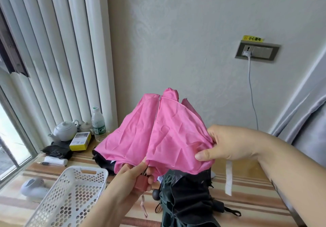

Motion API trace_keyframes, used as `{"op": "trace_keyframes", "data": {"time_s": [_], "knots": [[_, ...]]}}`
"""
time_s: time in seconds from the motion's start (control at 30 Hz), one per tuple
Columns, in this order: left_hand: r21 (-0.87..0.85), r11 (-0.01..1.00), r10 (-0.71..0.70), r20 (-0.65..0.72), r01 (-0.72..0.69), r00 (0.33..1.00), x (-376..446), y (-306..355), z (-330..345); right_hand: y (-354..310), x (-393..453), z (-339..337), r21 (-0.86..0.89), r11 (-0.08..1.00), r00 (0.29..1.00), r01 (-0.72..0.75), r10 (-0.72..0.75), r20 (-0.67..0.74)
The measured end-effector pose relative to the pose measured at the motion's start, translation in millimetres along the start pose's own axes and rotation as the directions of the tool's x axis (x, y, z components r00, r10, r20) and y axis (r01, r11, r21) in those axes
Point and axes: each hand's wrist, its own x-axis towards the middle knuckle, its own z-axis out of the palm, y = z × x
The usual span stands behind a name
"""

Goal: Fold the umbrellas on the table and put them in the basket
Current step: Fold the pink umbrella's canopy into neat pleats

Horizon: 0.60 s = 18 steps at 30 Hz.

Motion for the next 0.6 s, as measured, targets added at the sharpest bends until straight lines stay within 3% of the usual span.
{"op": "trace_keyframes", "data": {"time_s": [0.07,0.17,0.23,0.33,0.5,0.6], "knots": [[0.013,1.000,0.012,-0.005,-0.012,1.000,1,-1,-1,-2,-3,2,-0.034,0.999,1.000,-0.001,0.002,0.010],[0.086,0.995,0.058,-0.060,-0.053,0.997,3,-4,-6,-2,-8,3,0.265,0.958,0.986,0.108,-0.136,0.092],[0.144,0.985,0.113,-0.097,-0.098,0.989,4,-7,-10,-3,-13,3,0.356,0.932,0.971,0.071,-0.146,0.189],[0.219,0.962,0.186,-0.101,-0.160,0.977,3,-11,-11,2,-13,7,0.257,0.966,0.951,0.000,-0.080,0.300],[0.187,0.957,0.244,-0.116,-0.220,0.963,0,-3,-5,4,-15,2,0.141,0.990,0.999,-0.026,0.022,0.035],[0.227,0.936,0.299,-0.110,-0.269,0.948,0,3,-2,3,-18,1,-0.041,0.981,0.980,-0.191,0.194,0.054]]}}
